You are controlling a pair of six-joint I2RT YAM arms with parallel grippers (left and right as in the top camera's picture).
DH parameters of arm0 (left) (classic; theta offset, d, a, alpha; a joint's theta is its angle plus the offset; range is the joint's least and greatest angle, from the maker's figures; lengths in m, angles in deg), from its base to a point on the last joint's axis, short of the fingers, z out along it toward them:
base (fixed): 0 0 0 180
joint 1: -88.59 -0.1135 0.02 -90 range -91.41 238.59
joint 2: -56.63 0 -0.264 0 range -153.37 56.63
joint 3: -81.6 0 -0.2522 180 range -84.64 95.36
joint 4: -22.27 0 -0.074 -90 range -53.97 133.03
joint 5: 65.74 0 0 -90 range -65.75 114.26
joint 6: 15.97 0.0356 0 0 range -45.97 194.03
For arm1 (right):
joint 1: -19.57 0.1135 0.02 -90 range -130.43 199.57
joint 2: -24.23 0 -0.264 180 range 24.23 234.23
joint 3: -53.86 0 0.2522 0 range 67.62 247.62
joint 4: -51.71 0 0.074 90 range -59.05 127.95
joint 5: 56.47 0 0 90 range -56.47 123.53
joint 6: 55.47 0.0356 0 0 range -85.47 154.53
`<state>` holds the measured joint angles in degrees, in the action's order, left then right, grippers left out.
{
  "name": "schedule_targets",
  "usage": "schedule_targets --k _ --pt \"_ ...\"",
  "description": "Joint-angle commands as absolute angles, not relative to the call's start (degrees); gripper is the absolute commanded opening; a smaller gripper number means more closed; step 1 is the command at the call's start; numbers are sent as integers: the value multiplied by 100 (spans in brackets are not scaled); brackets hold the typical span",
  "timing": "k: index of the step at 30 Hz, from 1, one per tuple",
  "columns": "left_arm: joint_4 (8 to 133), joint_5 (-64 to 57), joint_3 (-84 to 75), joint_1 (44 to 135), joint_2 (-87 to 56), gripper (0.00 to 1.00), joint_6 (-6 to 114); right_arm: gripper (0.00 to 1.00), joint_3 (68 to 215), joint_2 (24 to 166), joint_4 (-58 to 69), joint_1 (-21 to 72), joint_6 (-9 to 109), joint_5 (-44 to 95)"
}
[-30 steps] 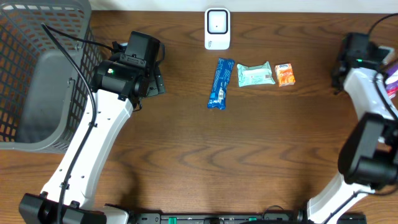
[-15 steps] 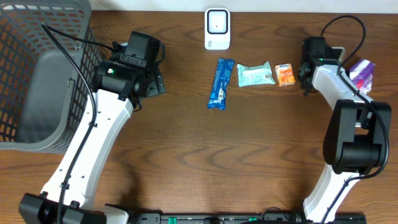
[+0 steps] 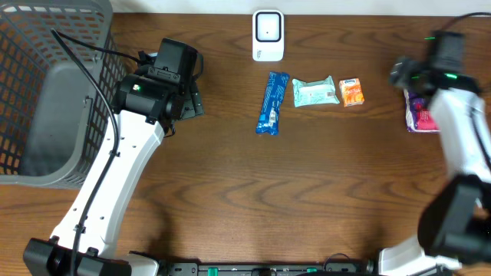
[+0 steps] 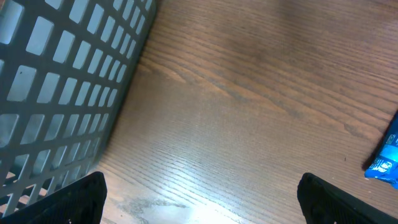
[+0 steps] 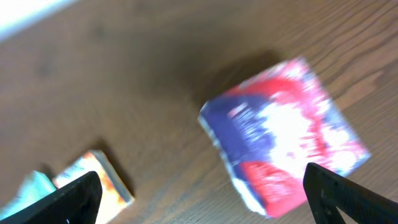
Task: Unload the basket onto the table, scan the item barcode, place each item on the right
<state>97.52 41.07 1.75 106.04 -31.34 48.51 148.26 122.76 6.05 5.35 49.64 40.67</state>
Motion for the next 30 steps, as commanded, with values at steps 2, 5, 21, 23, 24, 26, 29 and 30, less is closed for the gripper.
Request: schedule_targets --k 2,5,21,23,24,26,29,30 --pt "9768 4145 183 10591 -3144 98 4801 72 14843 12138 585 -154 4387 2981" --pt "9770 4145 183 10591 -3144 98 4801 79 14843 12306 577 -582 3681 2596" --pt "9770 4145 183 10591 -3144 98 4801 96 14843 14031 1305 -1859 2949 1352" --pt "9768 4145 183 10591 -3144 98 4801 95 14843 14160 1305 -1920 2693 657" --pt "9768 4145 183 10591 -3144 98 4801 90 14843 14216 1307 -1946 2667 375" --pt "9768 4145 183 10591 -3144 98 4801 79 14843 14267 1309 -1961 2672 115" --pt "9768 4145 183 10591 -3144 98 4801 65 14843 14286 1285 -1957 2672 -130" --pt "9768 4145 183 10591 -3144 98 4801 63 14843 14286 1259 -1953 2672 -191"
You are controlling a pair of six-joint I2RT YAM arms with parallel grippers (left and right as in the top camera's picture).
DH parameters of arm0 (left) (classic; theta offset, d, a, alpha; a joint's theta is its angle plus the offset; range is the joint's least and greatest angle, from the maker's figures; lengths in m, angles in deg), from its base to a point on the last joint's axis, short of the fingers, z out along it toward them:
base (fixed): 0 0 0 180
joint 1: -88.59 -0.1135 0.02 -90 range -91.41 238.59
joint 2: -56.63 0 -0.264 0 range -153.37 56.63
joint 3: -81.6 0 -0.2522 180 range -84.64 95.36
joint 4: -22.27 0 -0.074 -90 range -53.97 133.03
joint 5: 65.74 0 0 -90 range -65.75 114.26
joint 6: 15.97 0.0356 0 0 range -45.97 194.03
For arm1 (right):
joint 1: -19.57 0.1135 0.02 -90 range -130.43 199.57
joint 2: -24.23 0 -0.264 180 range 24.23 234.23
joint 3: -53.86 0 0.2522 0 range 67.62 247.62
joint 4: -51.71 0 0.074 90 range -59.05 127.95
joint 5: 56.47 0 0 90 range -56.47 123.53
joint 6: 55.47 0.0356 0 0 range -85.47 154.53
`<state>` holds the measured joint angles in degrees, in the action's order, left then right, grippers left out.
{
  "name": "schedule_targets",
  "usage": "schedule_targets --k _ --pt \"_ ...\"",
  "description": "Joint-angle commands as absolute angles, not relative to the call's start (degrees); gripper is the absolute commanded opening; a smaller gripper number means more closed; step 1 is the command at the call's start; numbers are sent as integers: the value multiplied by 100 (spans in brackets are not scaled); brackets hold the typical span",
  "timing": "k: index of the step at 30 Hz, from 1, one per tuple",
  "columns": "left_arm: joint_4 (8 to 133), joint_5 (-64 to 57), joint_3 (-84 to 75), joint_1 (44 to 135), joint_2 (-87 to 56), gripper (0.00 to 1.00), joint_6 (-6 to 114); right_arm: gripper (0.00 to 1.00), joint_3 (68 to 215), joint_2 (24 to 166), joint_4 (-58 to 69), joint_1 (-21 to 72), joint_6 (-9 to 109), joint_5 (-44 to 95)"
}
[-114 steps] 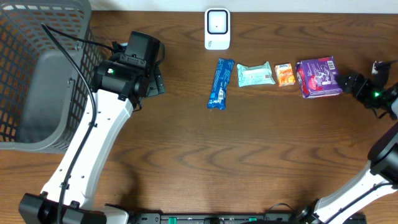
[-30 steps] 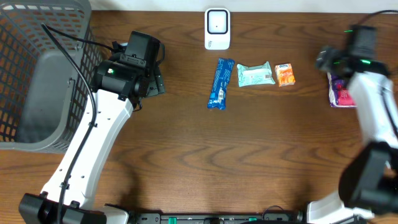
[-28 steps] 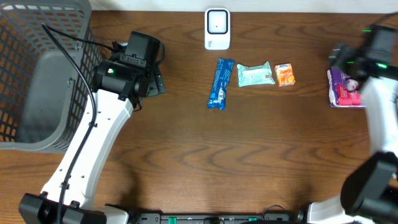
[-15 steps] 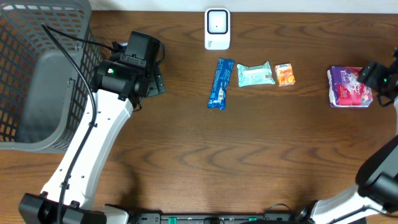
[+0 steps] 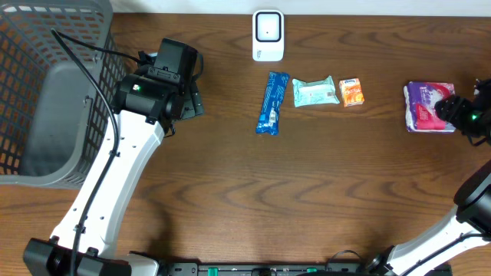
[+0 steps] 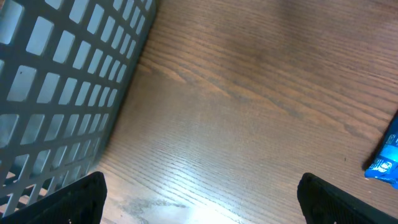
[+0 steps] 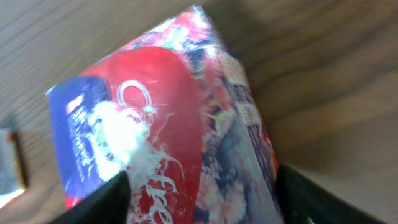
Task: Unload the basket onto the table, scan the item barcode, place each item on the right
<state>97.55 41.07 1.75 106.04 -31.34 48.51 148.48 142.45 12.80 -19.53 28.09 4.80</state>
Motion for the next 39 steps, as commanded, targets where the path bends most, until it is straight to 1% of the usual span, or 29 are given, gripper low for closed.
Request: schedule_targets --k 1,2,8,12,17,19,21,23,26,28,30,34,36,39 --pt "9768 4145 183 10591 -3144 98 4801 63 14843 14286 1226 -1931 2672 -267" --pt "9768 4147 183 10591 -3144 98 4801 62 14843 14286 1186 -1904 2672 -339" --pt "9770 4145 183 10591 -3144 98 4801 50 14843 14289 848 -1745 2667 -449" --pt "9768 4145 183 10591 -3144 98 4801 52 14843 14297 795 -1721 2696 -232" --pt "9768 4145 183 10591 -3144 98 4801 52 14824 14321 776 -1786 3152 902" --pt "9768 4145 183 10591 -3144 98 4801 58 14804 14345 778 -1789 3146 948" --pt "9768 4145 183 10591 -3144 98 4801 60 14800 14389 793 -1791 3148 904" --pt "9768 4145 183 10591 -3144 98 4801 60 14802 14442 852 -1789 3148 773" --pt "9768 4145 183 10591 -3144 98 4801 54 14800 14549 957 -1789 3148 546" --pt "9768 4145 183 10591 -3144 98 4801 47 14800 14638 994 -1789 3148 382" --pt "9770 4145 183 10591 -3144 98 4801 35 14800 14728 1009 -1789 3148 314" --pt "9768 4145 183 10591 -3144 98 4801 1 14800 14881 1005 -1778 3152 270" --pt "9770 4145 183 10591 -3144 98 4801 1 14802 14901 1012 -1771 3152 -64" --pt "9768 4145 183 10591 -3144 98 4801 1 14804 14874 1186 -1773 3198 -1115"
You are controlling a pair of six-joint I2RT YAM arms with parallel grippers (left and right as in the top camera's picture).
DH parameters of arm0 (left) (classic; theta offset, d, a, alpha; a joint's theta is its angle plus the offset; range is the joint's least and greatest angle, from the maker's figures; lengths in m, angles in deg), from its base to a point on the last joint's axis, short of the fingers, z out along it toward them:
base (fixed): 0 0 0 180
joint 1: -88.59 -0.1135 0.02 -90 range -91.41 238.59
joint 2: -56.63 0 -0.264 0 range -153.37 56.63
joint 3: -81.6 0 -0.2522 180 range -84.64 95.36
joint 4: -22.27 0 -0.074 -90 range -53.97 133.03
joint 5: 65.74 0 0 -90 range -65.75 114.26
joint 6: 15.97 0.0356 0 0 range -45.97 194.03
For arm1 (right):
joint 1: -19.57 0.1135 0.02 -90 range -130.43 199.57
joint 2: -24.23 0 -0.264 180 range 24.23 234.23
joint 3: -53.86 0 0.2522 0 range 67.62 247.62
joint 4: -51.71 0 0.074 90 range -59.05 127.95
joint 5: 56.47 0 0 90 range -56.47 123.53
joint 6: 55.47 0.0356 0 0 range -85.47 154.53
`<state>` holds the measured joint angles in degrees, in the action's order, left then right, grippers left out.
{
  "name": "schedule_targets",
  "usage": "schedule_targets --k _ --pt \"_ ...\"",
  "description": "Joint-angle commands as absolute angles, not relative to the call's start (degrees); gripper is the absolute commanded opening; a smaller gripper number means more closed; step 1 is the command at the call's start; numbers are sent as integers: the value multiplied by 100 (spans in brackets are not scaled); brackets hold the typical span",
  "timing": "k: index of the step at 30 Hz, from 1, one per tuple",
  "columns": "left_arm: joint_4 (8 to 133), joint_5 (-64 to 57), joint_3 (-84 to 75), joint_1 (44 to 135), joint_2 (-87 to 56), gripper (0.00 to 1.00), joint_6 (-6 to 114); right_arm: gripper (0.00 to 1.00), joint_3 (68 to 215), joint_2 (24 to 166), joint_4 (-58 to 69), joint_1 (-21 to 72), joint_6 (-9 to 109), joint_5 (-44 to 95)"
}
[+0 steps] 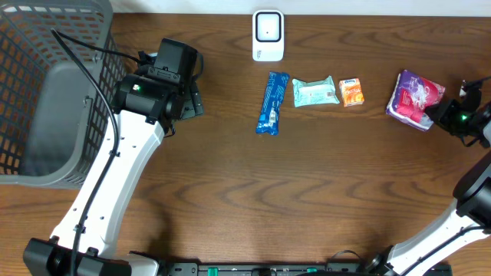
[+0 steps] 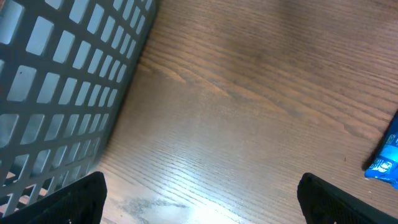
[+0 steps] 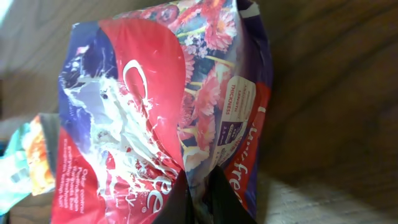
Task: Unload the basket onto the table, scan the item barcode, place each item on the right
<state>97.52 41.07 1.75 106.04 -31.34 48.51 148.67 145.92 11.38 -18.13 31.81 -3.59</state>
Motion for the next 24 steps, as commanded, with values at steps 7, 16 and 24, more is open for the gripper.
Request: schedule_targets --k 7,16,24 --pt "9768 4145 183 10591 -3144 98 4801 1 14813 14774 1746 -1605 4335 -2403" --pt "9768 4145 183 10591 -3144 98 4801 1 14813 13860 2080 -829 4529 -2258" --pt "9768 4145 183 10591 -3144 98 4801 1 14813 12807 1611 -547 4730 -610"
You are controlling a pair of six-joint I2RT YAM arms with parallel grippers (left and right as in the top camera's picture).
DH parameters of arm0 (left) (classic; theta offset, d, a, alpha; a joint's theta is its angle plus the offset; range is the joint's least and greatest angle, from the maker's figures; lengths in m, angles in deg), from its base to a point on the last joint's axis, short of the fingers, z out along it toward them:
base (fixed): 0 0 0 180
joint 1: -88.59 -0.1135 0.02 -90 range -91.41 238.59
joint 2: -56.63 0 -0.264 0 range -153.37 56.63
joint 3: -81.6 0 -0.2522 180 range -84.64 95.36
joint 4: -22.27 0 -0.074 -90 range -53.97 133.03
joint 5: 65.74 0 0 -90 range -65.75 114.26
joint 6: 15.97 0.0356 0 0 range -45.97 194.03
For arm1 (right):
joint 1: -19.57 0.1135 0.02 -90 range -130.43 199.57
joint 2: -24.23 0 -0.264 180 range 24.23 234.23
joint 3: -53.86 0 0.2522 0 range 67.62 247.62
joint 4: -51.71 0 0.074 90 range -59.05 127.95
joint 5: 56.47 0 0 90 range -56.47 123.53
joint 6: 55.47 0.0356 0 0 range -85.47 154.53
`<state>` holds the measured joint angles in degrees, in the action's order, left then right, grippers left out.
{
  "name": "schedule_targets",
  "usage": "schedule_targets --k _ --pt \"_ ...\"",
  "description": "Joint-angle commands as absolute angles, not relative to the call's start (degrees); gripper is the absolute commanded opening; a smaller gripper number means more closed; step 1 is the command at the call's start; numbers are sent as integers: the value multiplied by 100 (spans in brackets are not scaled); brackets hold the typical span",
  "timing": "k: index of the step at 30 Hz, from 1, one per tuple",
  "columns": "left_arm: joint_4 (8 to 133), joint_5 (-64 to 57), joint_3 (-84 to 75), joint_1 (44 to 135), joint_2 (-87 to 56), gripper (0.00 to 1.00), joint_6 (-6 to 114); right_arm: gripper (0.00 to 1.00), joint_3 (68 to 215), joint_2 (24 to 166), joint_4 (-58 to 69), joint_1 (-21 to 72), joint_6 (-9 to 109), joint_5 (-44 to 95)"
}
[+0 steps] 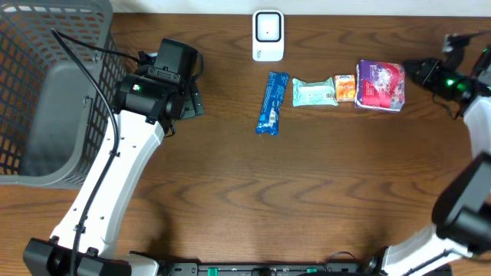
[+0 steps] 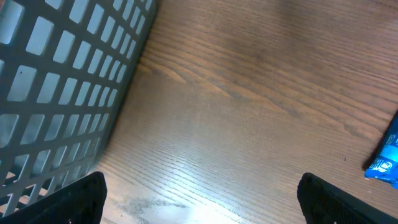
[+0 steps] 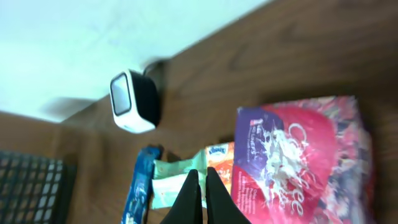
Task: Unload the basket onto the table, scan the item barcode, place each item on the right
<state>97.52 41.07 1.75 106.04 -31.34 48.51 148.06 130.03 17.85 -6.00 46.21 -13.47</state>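
A purple and red flowered package (image 1: 380, 86) lies flat on the table, its left side against a small orange tissue pack (image 1: 345, 88). The white scanner (image 1: 268, 34) stands at the back centre. My right gripper (image 1: 413, 72) hovers just right of the package, shut. In the right wrist view its closed fingertips (image 3: 199, 177) show nothing between them, with the package (image 3: 298, 162) to their right and the scanner (image 3: 132, 101) beyond. My left gripper (image 2: 202, 202) is open over bare wood, near the basket.
A mint wipes pack (image 1: 313, 93) and a blue wrapped bar (image 1: 271, 102) lie left of the orange pack. A grey mesh basket (image 1: 46, 92) fills the left end of the table. The blue bar's end (image 2: 385, 155) shows at the left wrist view's right edge.
The package has moved left, from a tilted spot near the right edge to flat against the orange pack. My right gripper moved left and back with it and now looks toward the scanner.
My right gripper was open over the package at the far right. Then its open fingers stood around the package. Then they were shut at the package's edge, with the package tilted and shifted left. Now the package lies beside the orange pack. The left arm stayed still.
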Motion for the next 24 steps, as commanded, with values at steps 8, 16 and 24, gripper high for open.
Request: schedule_targets --k 8,16,24 --pt "9768 4145 183 10591 -3144 98 4801 59 14810 13095 985 -523 4289 1009" --pt "9768 4145 183 10591 -3144 98 4801 69 14810 14181 1350 -541 3989 968" --pt "9770 4145 183 10591 -3144 98 4801 59 14810 14968 1805 -549 3745 189"
